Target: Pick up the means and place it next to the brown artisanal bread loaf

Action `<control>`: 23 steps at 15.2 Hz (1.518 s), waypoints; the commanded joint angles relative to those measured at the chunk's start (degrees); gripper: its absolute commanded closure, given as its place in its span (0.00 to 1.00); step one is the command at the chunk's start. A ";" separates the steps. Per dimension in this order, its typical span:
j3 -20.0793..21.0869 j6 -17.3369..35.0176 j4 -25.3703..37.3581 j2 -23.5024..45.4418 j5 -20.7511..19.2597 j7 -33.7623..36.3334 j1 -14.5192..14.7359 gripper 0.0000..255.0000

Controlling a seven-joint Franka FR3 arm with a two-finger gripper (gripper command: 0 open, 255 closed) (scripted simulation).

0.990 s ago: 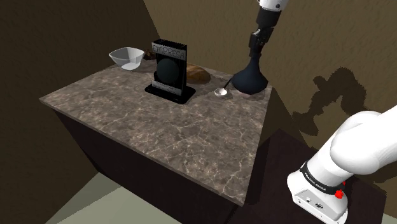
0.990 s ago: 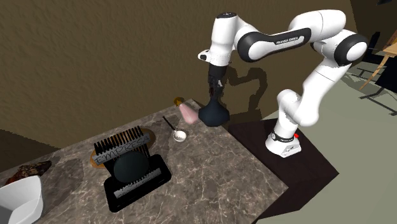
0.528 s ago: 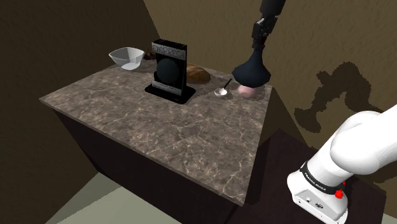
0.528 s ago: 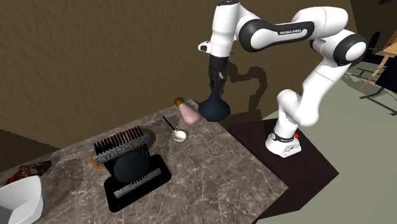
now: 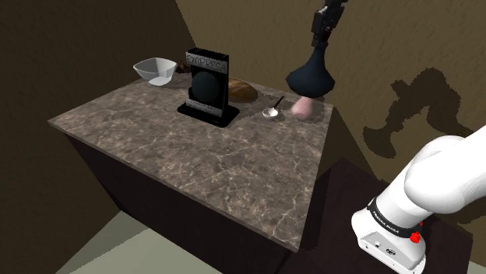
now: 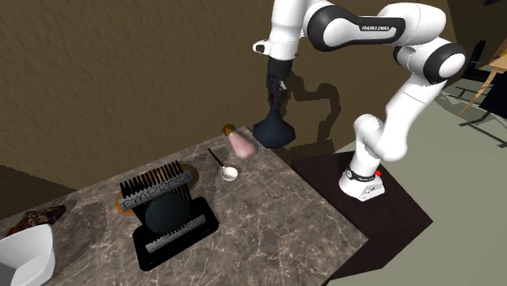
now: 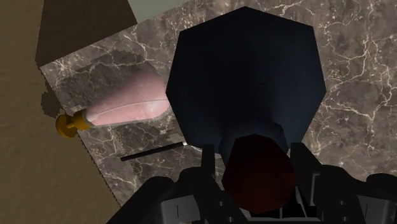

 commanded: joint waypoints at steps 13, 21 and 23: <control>4.56 -4.67 32.67 28.28 1.23 7.82 3.68 1.00; 5.28 -4.04 40.32 36.65 0.96 9.82 4.97 1.00; 5.28 -2.04 37.44 35.77 0.96 9.90 4.95 1.00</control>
